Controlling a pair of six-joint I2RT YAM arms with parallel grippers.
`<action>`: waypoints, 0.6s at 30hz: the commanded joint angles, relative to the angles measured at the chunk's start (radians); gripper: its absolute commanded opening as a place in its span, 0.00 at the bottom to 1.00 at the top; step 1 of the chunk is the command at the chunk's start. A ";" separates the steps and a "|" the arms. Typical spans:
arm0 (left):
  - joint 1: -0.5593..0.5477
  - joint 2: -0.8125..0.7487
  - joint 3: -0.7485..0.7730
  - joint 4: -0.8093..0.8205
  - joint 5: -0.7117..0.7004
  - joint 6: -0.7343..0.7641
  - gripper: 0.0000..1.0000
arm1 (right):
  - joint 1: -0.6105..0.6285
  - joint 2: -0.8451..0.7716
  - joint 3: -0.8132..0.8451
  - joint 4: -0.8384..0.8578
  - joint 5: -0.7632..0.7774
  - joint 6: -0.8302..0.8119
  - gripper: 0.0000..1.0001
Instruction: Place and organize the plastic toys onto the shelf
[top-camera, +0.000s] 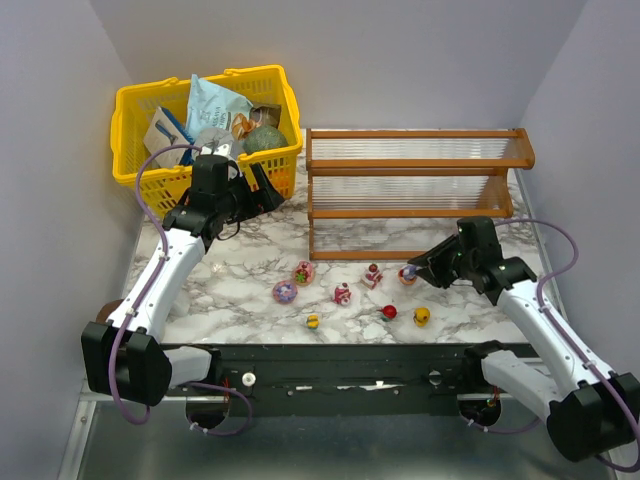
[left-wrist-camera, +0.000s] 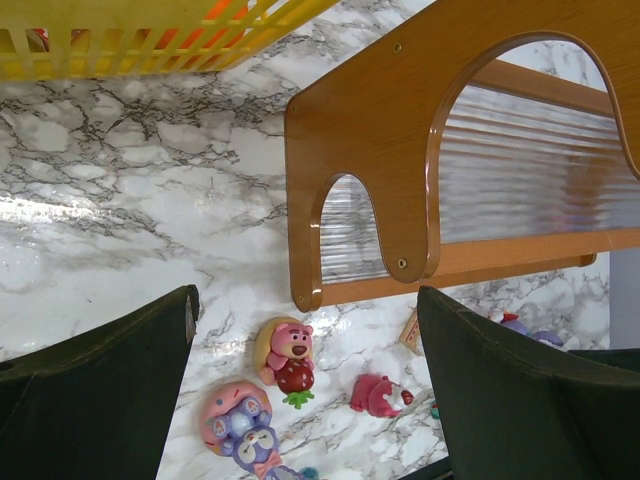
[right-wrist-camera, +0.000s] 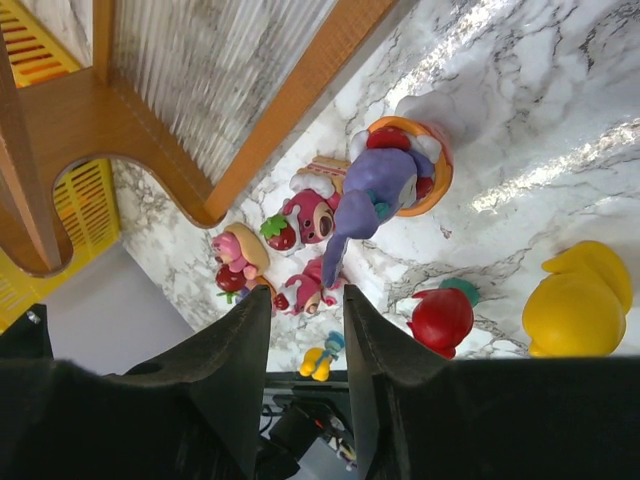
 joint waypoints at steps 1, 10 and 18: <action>0.004 -0.010 -0.007 0.012 0.019 0.000 0.99 | 0.010 0.015 -0.022 -0.019 0.066 0.044 0.41; 0.006 -0.007 -0.001 0.002 -0.001 0.015 0.99 | 0.019 0.055 -0.028 0.016 0.061 0.057 0.10; 0.006 -0.007 0.002 -0.001 0.004 0.028 0.99 | 0.019 0.060 0.047 -0.026 0.078 0.047 0.01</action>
